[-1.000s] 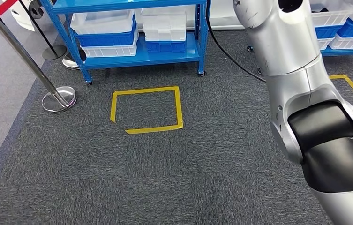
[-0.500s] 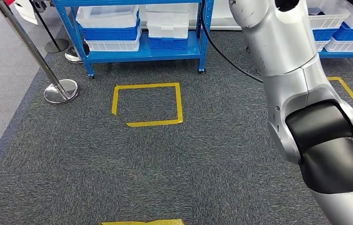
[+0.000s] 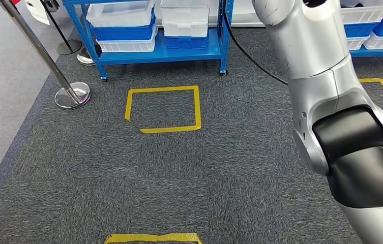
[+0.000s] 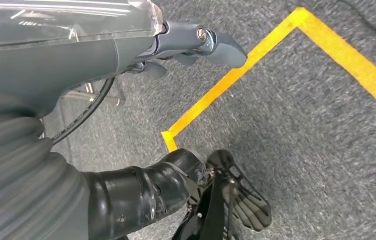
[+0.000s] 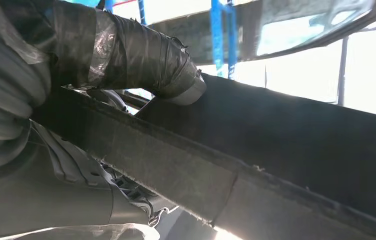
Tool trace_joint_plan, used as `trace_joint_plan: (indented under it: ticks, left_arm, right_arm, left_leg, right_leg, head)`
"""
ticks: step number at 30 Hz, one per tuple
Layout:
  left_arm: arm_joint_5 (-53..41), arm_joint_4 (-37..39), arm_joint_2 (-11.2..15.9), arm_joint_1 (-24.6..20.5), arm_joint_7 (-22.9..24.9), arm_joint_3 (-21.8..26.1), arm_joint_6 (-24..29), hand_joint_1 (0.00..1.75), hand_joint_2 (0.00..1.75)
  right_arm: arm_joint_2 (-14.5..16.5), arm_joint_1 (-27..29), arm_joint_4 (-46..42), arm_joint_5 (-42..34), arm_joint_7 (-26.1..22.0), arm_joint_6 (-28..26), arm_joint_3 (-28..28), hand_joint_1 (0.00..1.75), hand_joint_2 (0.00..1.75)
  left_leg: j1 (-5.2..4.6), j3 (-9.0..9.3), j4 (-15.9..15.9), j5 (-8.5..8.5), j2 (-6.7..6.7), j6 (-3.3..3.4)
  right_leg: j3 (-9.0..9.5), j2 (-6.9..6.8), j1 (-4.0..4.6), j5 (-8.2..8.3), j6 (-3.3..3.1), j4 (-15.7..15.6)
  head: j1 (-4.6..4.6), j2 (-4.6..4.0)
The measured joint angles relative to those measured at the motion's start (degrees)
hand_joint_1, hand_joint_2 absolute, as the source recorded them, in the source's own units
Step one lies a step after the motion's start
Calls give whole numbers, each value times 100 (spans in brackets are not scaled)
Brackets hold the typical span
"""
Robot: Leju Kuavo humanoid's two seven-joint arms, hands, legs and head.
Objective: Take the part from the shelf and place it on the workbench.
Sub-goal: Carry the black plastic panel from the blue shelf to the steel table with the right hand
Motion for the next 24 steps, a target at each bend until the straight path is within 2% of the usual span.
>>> trace_joint_plan:
  ticks: [1, 2, 4, 5, 6, 8, 9, 11, 13, 14, 15, 16, 18, 20, 21, 22, 24]
  left_arm:
    - [0, 0, -3, 2, 0, 0, -2, 0, 175]
    - [0, 0, -5, 3, 0, 0, -4, 0, 175]
    - [0, 0, -2, -2, -1, 1, -4, 0, 175]
    - [0, 0, 2, -9, -3, 1, -3, 0, 175]
    - [0, 0, 7, -14, -5, 1, -3, 0, 175]
    - [0, 0, 10, -18, -9, 1, -3, 0, 175]
    - [1, 0, 6, -16, -10, 2, -3, 0, 175]
    - [2, 0, -9, -10, -12, 3, -8, 0, 175]
    - [2, 0, -26, -11, -14, 4, -14, 0, 175]
    - [2, 0, -33, -14, -14, 4, -17, 0, 175]
    - [2, 0, -40, -16, -14, 4, -17, 0, 175]
    - [2, 1, -46, -14, -14, 4, -18, 0, 175]
    - [2, 1, -52, -6, -13, 5, -18, 0, 175]
    - [2, 0, -52, -1, -13, 8, -17, 0, 175]
    - [2, 0, -52, -1, -13, 8, -16, 0, 175]
    - [2, 0, -51, 0, -13, 9, -15, 0, 175]
    - [8, 1, -56, 19, -13, 12, -14, 0, 175]
  right_arm:
    - [6, 8, 1, 3, 1, 6, 1, 175, 175]
    - [11, 9, 1, 5, 1, 10, 1, 175, 175]
    - [18, -8, 1, 10, 3, 11, 1, 175, 175]
    - [19, -19, 1, 12, 3, 10, 1, 175, 175]
    - [21, -22, 1, 13, 4, 11, 1, 175, 175]
    - [30, -21, 0, 14, 5, 11, 1, 175, 175]
    - [34, -21, 2, 16, 5, 12, 1, 175, 175]
    - [36, -45, 5, 23, 6, 16, 1, 175, 175]
    - [30, -61, 8, 28, 2, 36, 17, 175, 175]
    - [27, -54, 9, 27, 1, 49, 33, 175, 175]
    - [25, -41, 12, 27, 1, 61, 52, 175, 175]
    - [24, -29, 16, 26, 2, 68, 71, 175, 175]
    - [21, -26, 21, 25, 4, 70, 90, 175, 175]
    - [10, -42, 21, 18, -1, 68, 102, 175, 175]
    - [5, -42, 22, 10, -2, 67, 109, 175, 175]
    - [3, -39, 24, 3, -3, 67, 120, 175, 175]
    - [8, -30, 31, -4, 3, 66, 135, 175, 175]
  left_leg:
    - [-4, 58, -110, 110, 8, 24]
    - [-16, 219, -422, 297, 43, 65]
    - [-95, 612, -1213, 609, 286, 188]
    - [-141, 734, -1468, 679, 389, 242]
    - [-179, 770, -1585, 692, 448, 284]
    - [-188, 777, -1659, 744, 347, 331]
    - [-170, 799, -1723, 790, 285, 344]
    - [-123, 855, -1856, 895, 180, 379]
    - [-105, 824, -1870, 940, 71, 405]
    - [-101, 801, -1851, 945, 2, 408]
    - [-96, 779, -1824, 945, -74, 407]
    - [-87, 756, -1786, 939, -154, 398]
    - [-58, 701, -1678, 906, -307, 349]
    - [-46, 591, -1535, 868, -432, 276]
    - [-37, 533, -1484, 864, -482, 240]
    - [-26, 485, -1461, 877, -535, 207]
    - [-7, 438, -1464, 902, -610, 145]
  right_leg:
    - [4, -34, 12, 0, 0, 0]
    - [12, -72, 25, 0, 0, -1]
    - [28, -156, 50, -1, 3, -6]
    - [32, -202, 58, 3, 11, -13]
    - [35, -256, 63, 8, 24, -23]
    - [48, -369, 74, 18, 63, -54]
    - [52, -358, 71, -7, 87, -41]
    - [-62, -138, 63, -225, 126, 251]
    - [-354, 115, 44, -591, 153, 933]
    - [-498, 158, 36, -715, 169, 1259]
    - [-580, 175, 28, -754, 184, 1451]
    - [-556, 184, 17, -674, 199, 1418]
    - [-247, 261, -25, -320, 230, 791]
    - [12, 501, -70, -133, 244, 231]
    - [40, 586, -72, -131, 235, 139]
    - [32, 615, -59, -144, 215, 139]
    - [32, 487, -57, -111, 147, 105]
  head:
    - [0, 0]
    - [0, 0]
    - [1, 0]
    - [1, 0]
    - [1, 0]
    - [0, 0]
    - [2, 0]
    - [5, 0]
    - [6, 0]
    - [6, 0]
    - [6, 0]
    - [5, 0]
    - [6, 0]
    - [4, 0]
    - [4, 0]
    - [3, 0]
    - [6, 0]
